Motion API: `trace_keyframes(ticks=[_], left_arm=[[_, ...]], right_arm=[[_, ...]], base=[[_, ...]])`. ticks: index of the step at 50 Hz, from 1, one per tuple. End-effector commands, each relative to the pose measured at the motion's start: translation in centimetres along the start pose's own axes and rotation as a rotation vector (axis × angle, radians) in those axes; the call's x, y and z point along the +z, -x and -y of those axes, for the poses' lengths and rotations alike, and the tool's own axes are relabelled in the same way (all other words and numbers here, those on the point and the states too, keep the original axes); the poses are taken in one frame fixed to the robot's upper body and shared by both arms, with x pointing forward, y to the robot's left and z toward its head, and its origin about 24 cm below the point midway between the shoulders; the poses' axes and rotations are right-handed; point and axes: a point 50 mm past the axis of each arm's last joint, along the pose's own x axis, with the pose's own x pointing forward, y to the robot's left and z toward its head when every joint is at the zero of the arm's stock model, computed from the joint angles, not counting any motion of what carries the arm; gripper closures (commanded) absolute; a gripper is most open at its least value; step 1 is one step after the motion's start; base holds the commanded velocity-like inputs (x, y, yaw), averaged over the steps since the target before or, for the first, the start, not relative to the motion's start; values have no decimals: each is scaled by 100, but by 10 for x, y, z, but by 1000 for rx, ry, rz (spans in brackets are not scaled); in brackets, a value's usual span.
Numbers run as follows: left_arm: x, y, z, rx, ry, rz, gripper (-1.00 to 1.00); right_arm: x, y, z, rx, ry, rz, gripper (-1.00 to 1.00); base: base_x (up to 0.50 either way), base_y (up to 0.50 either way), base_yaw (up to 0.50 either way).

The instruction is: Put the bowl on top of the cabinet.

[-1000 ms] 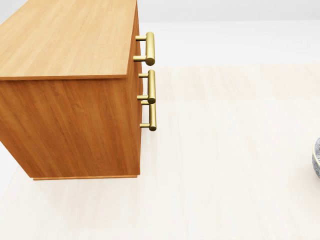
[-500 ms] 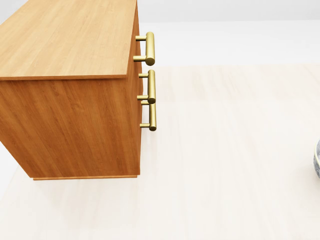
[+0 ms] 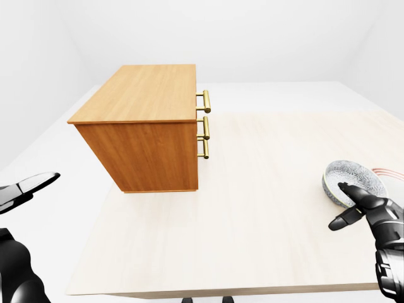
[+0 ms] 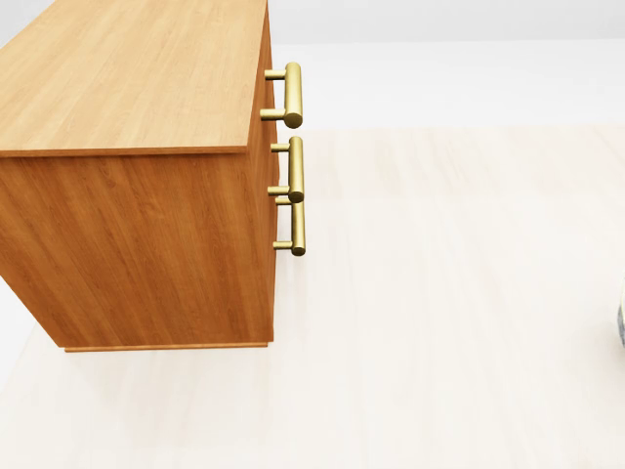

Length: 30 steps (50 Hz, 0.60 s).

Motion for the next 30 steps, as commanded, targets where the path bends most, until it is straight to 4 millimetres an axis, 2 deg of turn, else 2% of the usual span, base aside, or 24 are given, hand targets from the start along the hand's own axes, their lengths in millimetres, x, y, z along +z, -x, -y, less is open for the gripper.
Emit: trace_keyframes(ticks=[1, 5, 6, 7, 8, 30], left_arm=[[1, 0, 0, 1, 1, 4, -100], [2, 0, 0, 1, 3, 7, -100], [2, 0, 0, 1, 3, 9, -100], [2, 0, 0, 1, 3, 10, -100], [2, 0, 0, 2, 3, 11, -100], [3, 0, 1, -2, 2, 11, -100]], right_arm=[[0, 0, -2, 13, -9, 1, -100], [-1, 0, -2, 14, -10, 3, -100], [-1, -1, -3, 12, -12, 1, 5], [-2, -1, -3, 12, -14, 1, 85], [-3, -1, -4, 12, -16, -1, 100], [-1, -1, -3, 9, -27, 9, 100]], base=[[0, 0, 0], [0, 0, 0], [0, 0, 0], [0, 0, 0], [0, 0, 0], [0, 0, 0]])
